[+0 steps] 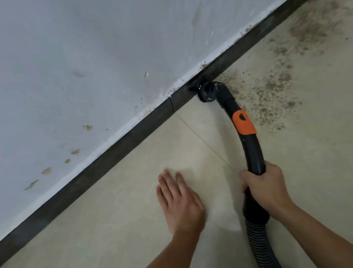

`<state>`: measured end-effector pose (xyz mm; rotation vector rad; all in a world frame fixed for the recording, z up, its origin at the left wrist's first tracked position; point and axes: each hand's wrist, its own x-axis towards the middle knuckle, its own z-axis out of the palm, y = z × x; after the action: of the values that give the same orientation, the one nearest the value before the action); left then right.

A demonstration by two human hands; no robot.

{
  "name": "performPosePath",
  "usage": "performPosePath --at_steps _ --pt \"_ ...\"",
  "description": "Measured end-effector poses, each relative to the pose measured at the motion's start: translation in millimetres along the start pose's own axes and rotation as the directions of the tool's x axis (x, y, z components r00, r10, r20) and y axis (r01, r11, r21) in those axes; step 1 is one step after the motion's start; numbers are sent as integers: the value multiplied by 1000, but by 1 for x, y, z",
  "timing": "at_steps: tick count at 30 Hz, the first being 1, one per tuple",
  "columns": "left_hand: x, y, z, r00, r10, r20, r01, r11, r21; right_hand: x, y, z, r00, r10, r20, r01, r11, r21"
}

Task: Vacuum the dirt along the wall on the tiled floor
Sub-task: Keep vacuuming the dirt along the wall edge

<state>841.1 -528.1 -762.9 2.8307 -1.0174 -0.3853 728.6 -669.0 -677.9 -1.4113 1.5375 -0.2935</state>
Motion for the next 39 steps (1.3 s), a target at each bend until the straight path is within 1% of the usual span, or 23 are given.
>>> performPosePath --at_steps 3,6,9,13,15,19,21,22,25,29,31,33,34,36,39 --pt "0 -3 2 1000 4 3 -4 1000 -22 -14 5 -11 998 -4 63 10 995 -101" --pt "0 -4 2 1000 8 -6 -8 999 -40 -42 17 -24 997 21 78 -8 987 -159" --pt "0 -5 0 1000 8 2 -8 999 -45 -72 39 -41 997 62 36 -54 983 -178" --pt "-1 -4 0 1000 -9 9 9 998 -55 -111 79 -72 984 175 28 -169 974 -150" --pt "-1 -2 -1 1000 -14 11 15 998 -60 -129 99 -88 973 229 -29 -231 963 -140" --pt "-2 3 -7 1000 -24 2 24 998 -63 -142 127 -109 923 318 -216 -328 944 -14" --pt "-2 3 -8 1000 -19 10 20 999 -45 -137 129 -107 914 321 -250 -323 946 34" --pt "-3 3 -8 1000 -20 18 21 999 -36 -132 126 -104 920 308 -243 -307 951 41" --pt "-5 4 -9 1000 -24 12 24 999 -22 -114 112 -94 953 227 -202 -232 973 0" --pt "-5 4 -8 1000 -19 5 19 1000 5 -93 97 -88 964 123 -236 -136 990 -40" --pt "-5 2 -7 1000 -22 -1 22 1000 0 -93 94 -83 979 109 -175 -120 991 -52" --pt "-5 1 -8 1000 -16 2 16 1000 12 -102 99 -80 987 121 -103 -123 992 -10" --pt "-6 2 -9 1000 -17 7 17 1000 16 -110 104 -81 985 136 -102 -136 991 10" --pt "-6 2 -10 1000 -19 5 19 1000 5 -127 119 -85 966 188 -176 -182 982 47" --pt "-6 3 -9 1000 -8 -14 7 1000 -11 -144 140 -101 901 277 -334 -254 961 112"
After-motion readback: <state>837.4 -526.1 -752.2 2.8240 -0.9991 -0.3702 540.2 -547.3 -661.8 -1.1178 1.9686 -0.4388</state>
